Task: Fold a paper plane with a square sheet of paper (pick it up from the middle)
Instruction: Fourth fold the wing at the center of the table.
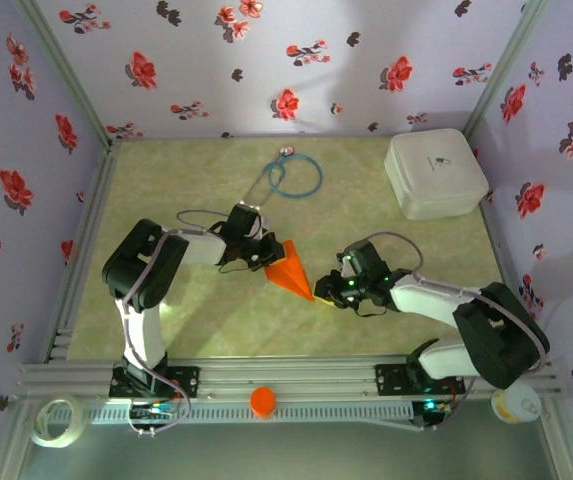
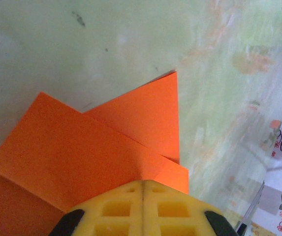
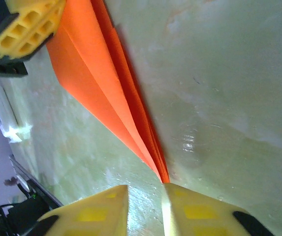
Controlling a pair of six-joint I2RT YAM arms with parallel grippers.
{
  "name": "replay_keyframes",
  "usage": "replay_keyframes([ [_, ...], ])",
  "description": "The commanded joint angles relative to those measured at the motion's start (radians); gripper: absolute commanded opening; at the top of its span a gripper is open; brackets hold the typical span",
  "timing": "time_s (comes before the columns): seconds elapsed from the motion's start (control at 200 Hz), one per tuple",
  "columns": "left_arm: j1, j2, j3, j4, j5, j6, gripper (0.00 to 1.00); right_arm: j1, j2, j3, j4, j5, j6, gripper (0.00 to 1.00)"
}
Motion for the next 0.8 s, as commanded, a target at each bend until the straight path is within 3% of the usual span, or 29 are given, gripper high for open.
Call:
replay_keyframes([
  [0.0,0.011,0.005,-0.043,-0.067,-0.038,-0.014,0.00,-0.004,-0.017,-0.019,0.014,0.023,0.071,0.31],
  [0.365,0.012,0.005,-0.050,-0.046,-0.032,-0.032,0.00,0.019,0.075,-0.015,0.099,-0.044,0.111,0.32],
  [0.795,0.011,0.008,-0.044,-0.043,-0.028,-0.033,0.00,0.026,0.117,-0.008,0.181,-0.035,0.132,0.32],
])
